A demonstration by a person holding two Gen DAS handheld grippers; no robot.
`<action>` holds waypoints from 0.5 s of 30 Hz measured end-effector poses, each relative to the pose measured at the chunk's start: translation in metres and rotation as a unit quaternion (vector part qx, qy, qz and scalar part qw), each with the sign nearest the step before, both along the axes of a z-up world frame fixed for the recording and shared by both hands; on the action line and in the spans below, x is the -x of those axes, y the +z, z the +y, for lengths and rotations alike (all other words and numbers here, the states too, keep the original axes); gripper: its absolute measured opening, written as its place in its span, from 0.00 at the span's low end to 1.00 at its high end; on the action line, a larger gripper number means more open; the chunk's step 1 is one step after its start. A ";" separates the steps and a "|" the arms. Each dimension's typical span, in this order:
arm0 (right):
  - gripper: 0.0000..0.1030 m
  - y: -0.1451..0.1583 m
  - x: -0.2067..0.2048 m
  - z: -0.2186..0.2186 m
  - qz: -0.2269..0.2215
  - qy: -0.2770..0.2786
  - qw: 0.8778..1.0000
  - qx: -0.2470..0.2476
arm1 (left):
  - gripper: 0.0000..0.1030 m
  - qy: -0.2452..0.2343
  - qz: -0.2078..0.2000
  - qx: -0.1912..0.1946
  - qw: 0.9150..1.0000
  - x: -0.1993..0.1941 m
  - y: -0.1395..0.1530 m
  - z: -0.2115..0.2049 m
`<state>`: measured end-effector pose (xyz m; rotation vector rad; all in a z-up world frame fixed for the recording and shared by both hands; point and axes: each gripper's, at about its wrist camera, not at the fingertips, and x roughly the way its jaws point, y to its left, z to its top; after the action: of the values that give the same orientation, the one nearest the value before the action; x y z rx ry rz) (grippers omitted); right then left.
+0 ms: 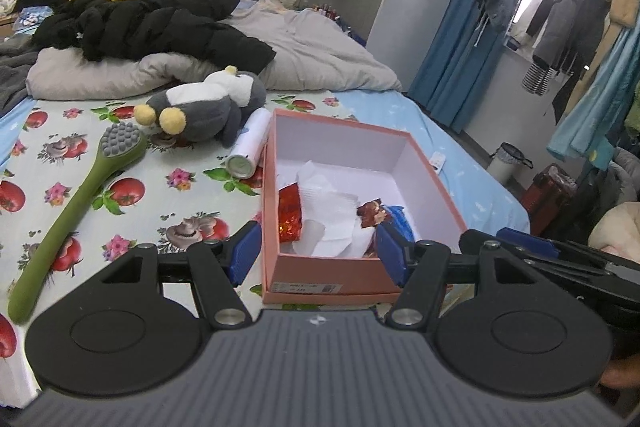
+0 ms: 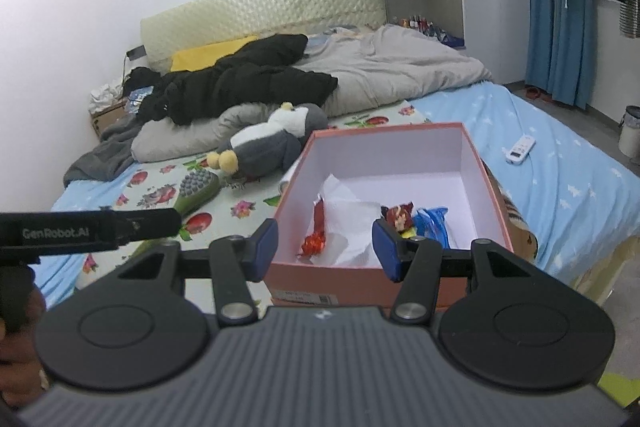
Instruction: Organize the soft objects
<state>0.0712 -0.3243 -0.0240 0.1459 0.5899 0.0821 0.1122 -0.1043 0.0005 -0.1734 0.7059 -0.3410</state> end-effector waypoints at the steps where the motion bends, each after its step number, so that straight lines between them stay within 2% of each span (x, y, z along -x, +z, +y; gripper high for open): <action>1: 0.53 -0.003 -0.001 -0.001 0.002 -0.003 1.000 -0.001 | 0.67 0.003 0.003 -0.001 1.000 -0.001 -0.003 0.000; 5: 0.53 -0.013 -0.003 -0.005 0.012 -0.010 1.000 -0.004 | 0.67 0.016 0.011 0.001 1.000 -0.006 -0.009 0.000; 15: 0.53 -0.019 -0.007 -0.015 0.023 -0.016 1.000 -0.005 | 0.67 0.008 0.018 -0.011 1.000 -0.010 -0.019 -0.011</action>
<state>0.0780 -0.3389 -0.0432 0.1670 0.6339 0.0501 0.1226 -0.1155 -0.0181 -0.1647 0.7429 -0.3153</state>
